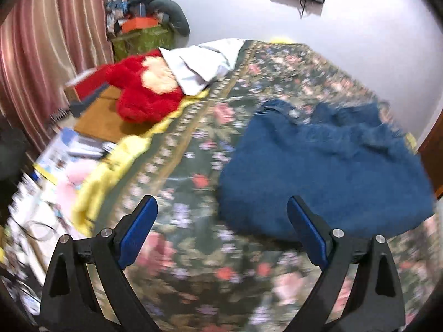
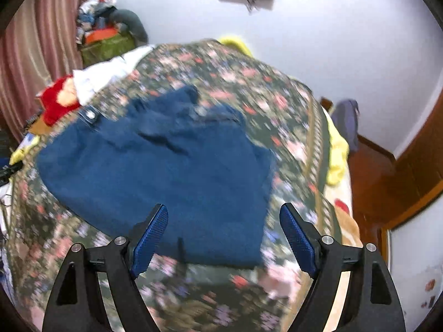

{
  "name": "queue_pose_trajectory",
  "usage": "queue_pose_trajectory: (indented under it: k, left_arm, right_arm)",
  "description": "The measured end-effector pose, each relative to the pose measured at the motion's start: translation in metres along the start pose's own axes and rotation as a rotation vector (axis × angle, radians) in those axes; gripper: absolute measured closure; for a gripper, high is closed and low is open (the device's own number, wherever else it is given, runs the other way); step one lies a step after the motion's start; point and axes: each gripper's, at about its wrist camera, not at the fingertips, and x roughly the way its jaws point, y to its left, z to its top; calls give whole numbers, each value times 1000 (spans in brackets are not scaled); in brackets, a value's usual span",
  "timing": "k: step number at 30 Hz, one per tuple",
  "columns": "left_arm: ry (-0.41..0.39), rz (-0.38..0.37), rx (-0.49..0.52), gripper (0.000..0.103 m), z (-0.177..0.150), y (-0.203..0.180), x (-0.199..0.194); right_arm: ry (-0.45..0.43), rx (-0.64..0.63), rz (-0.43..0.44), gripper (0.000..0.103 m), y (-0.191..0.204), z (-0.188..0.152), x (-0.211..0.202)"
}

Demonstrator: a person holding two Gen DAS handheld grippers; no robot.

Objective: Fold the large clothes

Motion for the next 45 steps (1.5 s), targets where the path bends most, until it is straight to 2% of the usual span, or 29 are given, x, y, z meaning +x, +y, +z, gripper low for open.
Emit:
queue_pose_trajectory:
  k: [2, 4, 7, 11, 16, 18, 20, 21, 27, 30, 31, 32, 35, 40, 45]
  left_arm:
    - [38, -61, -49, 8, -2, -8, 5]
    - [82, -123, -103, 8, -8, -15, 17]
    - [159, -194, -195, 8, -16, -19, 39]
    - [272, -308, -379, 8, -34, -15, 73]
    - [325, -390, -518, 10, -44, -11, 102]
    - [326, -402, -534, 12, -41, -11, 112]
    - [317, -408, -535, 20, -39, -11, 120]
    - [310, -405, -533, 21, -35, -13, 125]
    - [240, -322, -439, 34, -11, -27, 150]
    - [213, -261, -392, 48, 0, -34, 152]
    - [207, -253, -384, 55, 2, -35, 149]
    - [195, -254, -374, 63, 4, -34, 143]
    - [123, -244, -270, 68, 13, -42, 108]
    - [-34, -201, -94, 69, 23, -61, 36]
    - [-59, -149, -37, 69, 16, -63, 7]
  right_arm:
    - [-29, -1, 35, 18, 14, 10, -4]
    - [-51, -4, 76, 12, 29, 19, -5]
    - [-58, -24, 115, 10, 51, 27, 2]
    - [2, -95, 112, 10, 79, 27, 37]
    - [133, -175, 77, 10, 98, 11, 94]
    - [175, -193, 76, 10, 99, 4, 111]
    - [196, -196, 84, 10, 100, -3, 122]
    - [188, -187, 91, 9, 99, -6, 123]
    - [179, -166, 121, 7, 93, -7, 125]
    - [178, -167, 124, 7, 94, -6, 126]
    - [179, -166, 128, 7, 95, -5, 126]
    - [183, -165, 132, 7, 96, -5, 125]
    - [202, -169, 135, 7, 98, -1, 121]
    - [206, -121, 237, 7, 107, 13, 98]
    - [247, -131, 367, 6, 146, 16, 95]
